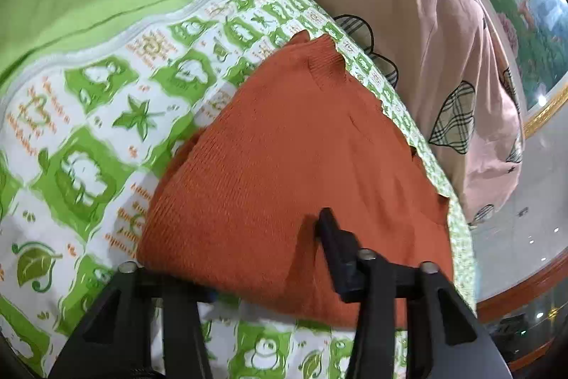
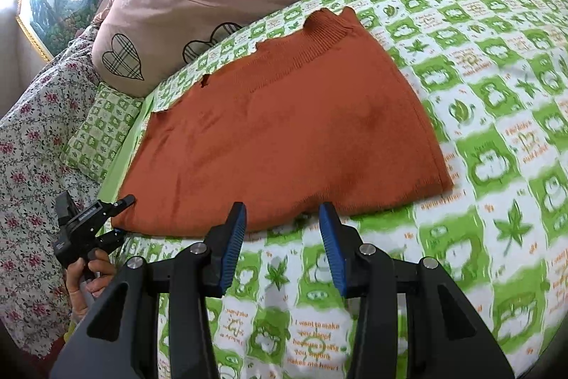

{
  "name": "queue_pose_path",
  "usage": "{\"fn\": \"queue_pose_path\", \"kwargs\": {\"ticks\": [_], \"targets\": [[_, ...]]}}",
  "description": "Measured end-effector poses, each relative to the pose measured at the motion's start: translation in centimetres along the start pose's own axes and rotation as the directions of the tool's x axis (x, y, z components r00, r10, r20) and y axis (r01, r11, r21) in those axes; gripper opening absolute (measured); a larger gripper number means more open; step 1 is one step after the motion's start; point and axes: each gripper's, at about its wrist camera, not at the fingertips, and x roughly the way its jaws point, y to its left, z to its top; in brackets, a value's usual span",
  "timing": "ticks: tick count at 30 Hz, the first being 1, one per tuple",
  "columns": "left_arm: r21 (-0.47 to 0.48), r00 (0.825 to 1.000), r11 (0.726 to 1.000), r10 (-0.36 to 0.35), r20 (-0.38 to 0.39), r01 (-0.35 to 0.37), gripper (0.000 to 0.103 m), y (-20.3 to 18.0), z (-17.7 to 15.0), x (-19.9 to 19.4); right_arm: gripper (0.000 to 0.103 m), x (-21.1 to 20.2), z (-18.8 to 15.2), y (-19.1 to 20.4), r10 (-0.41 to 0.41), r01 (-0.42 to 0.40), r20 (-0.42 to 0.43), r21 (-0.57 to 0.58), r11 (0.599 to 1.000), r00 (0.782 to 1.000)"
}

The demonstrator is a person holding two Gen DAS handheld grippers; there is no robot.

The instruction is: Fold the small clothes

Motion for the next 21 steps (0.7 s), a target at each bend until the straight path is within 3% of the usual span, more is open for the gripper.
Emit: {"fn": "queue_pose_path", "kwargs": {"ticks": [1,5,9,14,19,21], "targets": [[0.020,1.000,1.000,0.002,-0.003,-0.002,0.020,-0.5,0.1,0.1,0.044,0.3,0.4,0.0,0.003,-0.003,-0.002,-0.003,1.000,1.000],[0.144,0.999,0.989,-0.015,0.037,0.010,0.010,-4.1,-0.2,-0.7,0.044,1.0,1.9,0.2,0.020,-0.020,-0.003,-0.032,0.999,1.000],[0.275,0.995,0.959,-0.088,0.044,0.072,0.009,-8.9,-1.2,-1.4,0.044,1.5,3.2,-0.1,0.038,-0.039,-0.006,-0.043,0.998,0.999],[0.401,0.987,0.903,-0.157,-0.023,0.153,0.009,-14.6,-4.2,0.2,0.044,2.1,5.2,-0.6,0.066,-0.066,-0.014,-0.037,0.997,0.998],[0.513,0.990,0.846,-0.114,-0.086,0.142,0.008,-17.7,-7.8,3.4,0.044,4.1,7.7,-0.4,0.148,-0.149,-0.082,-0.009,0.989,0.986],[0.560,0.992,0.820,-0.076,-0.096,0.117,0.008,-18.4,-9.2,4.4,0.052,5.7,8.8,-0.1,0.195,-0.194,-0.115,0.018,0.981,0.974]]}}
